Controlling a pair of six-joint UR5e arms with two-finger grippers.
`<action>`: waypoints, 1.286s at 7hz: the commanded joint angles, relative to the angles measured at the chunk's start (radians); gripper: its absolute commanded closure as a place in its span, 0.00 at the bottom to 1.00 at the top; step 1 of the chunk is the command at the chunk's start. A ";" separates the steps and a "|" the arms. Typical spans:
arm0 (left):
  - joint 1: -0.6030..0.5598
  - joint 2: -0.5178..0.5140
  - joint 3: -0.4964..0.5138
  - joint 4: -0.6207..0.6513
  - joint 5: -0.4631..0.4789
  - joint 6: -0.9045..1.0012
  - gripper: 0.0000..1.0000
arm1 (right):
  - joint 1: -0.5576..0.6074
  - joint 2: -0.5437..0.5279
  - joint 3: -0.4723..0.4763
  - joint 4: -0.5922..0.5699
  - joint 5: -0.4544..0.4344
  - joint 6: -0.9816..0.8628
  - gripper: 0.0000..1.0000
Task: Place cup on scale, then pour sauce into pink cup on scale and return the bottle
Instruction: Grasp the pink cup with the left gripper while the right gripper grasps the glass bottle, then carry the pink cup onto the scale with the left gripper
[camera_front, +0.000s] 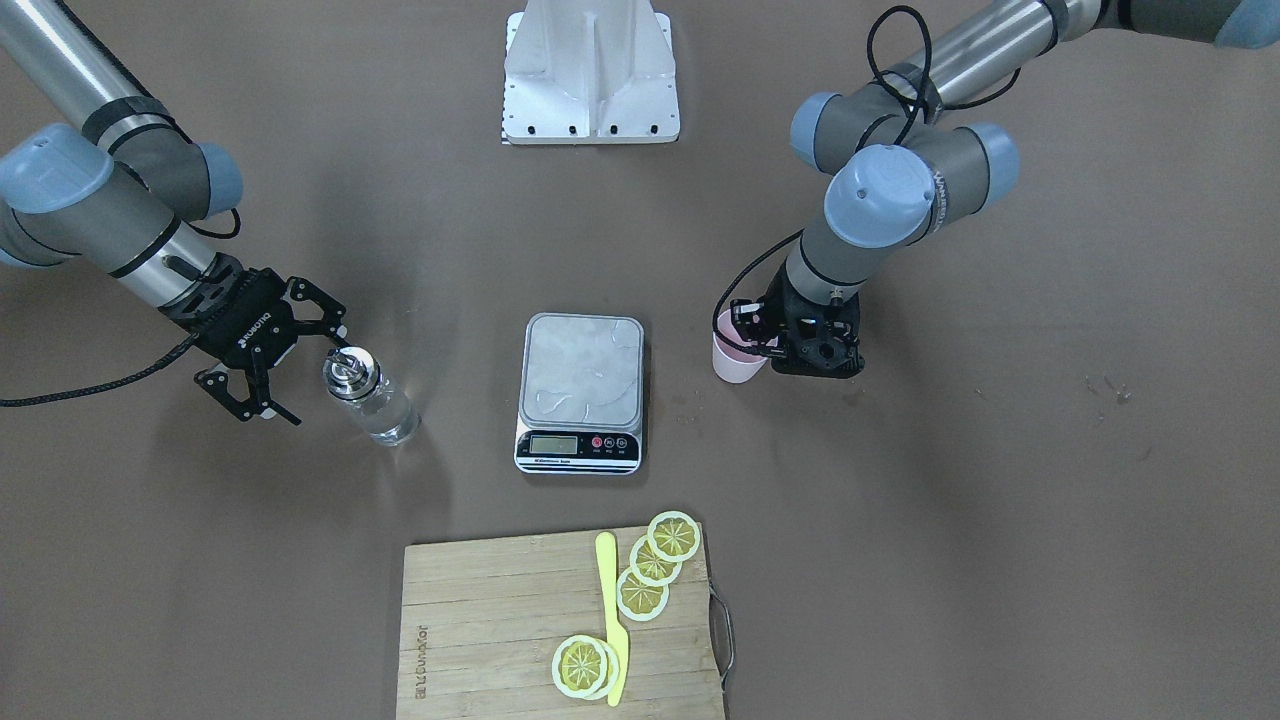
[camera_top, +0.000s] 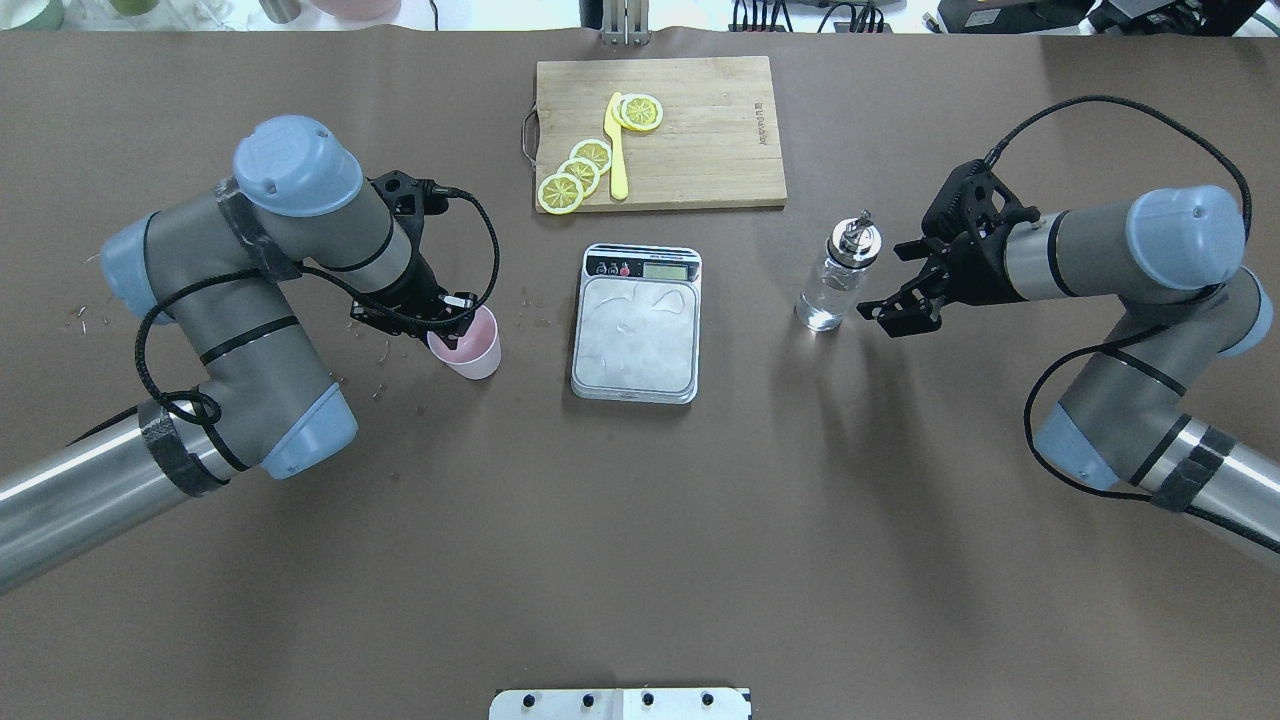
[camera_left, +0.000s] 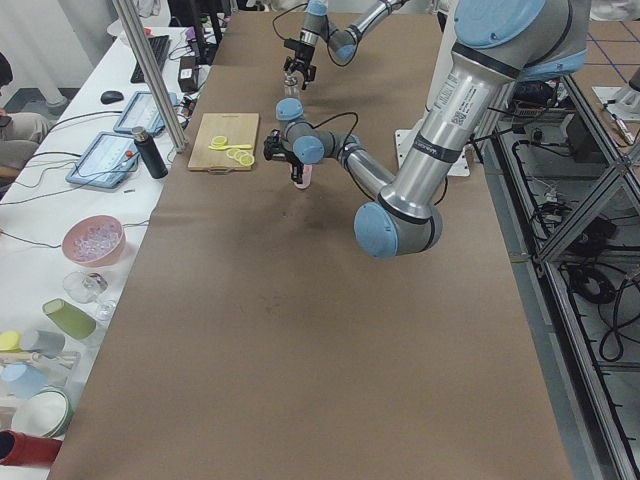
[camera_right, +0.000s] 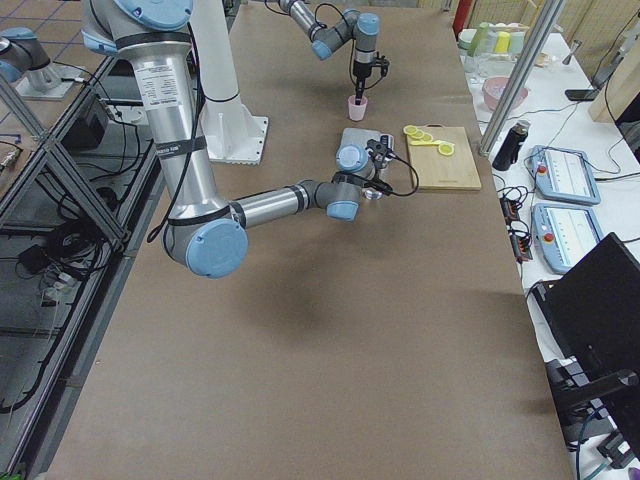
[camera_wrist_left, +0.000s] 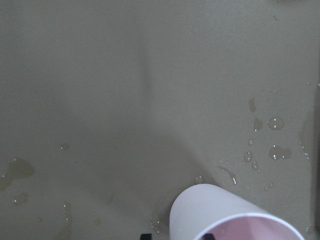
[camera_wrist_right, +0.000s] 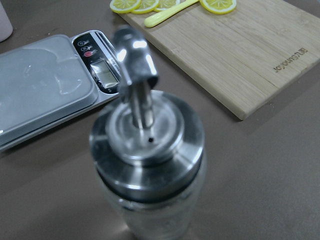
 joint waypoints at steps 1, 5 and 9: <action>0.000 -0.002 -0.005 0.000 0.002 0.000 1.00 | -0.016 0.002 -0.001 0.009 -0.003 0.011 0.00; 0.002 -0.055 -0.037 0.009 0.002 -0.015 1.00 | -0.054 0.018 0.005 0.009 -0.059 0.013 0.00; 0.058 -0.133 -0.027 0.012 0.073 -0.139 1.00 | -0.054 0.021 -0.003 0.027 -0.087 0.013 0.00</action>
